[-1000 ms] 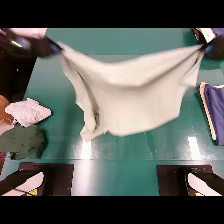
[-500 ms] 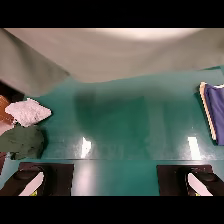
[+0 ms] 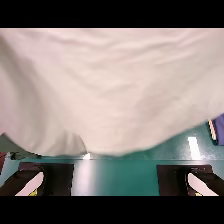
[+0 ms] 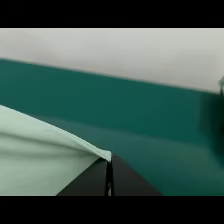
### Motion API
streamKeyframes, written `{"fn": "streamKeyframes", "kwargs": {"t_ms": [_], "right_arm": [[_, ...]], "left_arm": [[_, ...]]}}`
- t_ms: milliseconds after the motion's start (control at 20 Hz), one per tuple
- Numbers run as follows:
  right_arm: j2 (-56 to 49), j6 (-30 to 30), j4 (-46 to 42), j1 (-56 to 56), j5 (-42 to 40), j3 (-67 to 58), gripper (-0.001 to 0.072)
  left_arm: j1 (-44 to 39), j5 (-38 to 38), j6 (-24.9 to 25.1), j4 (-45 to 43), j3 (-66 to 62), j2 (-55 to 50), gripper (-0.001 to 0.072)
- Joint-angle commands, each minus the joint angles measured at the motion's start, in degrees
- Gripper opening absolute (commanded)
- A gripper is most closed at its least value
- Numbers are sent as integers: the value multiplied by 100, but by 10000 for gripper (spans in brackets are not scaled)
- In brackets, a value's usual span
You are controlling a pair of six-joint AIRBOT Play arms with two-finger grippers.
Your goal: Fold the shirts.
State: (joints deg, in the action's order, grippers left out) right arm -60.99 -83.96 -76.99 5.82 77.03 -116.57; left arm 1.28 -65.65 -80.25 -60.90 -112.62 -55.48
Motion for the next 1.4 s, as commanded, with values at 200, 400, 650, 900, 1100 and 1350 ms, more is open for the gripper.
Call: {"fn": "streamKeyframes", "kwargs": {"t_ms": [200, 400, 650, 900, 1100, 1350], "right_arm": [[-2389, -15, -74, 76, 94, 1744, 12], [-3480, -20, -7, 181, -758, 1751, 13], [-3989, -20, 717, 216, -1521, 1740, 13], [-4079, -20, 831, 157, -1097, 1132, 420], [-3755, 61, 848, -44, 0, 885, 419], [-2806, 116, 852, -90, 741, 1818, 409]], "left_arm": [[-13, -1274, -79, -269, 776, -2887, 30], [-11, -918, -74, -201, 776, -4317, 30], [-11, -111, -79, -214, 776, -4975, 34], [195, -800, -105, -297, 638, -4959, 537], [704, -1987, -227, -396, 599, -4634, 537], [870, -1930, -55, -844, 2306, -3375, 537]]}}
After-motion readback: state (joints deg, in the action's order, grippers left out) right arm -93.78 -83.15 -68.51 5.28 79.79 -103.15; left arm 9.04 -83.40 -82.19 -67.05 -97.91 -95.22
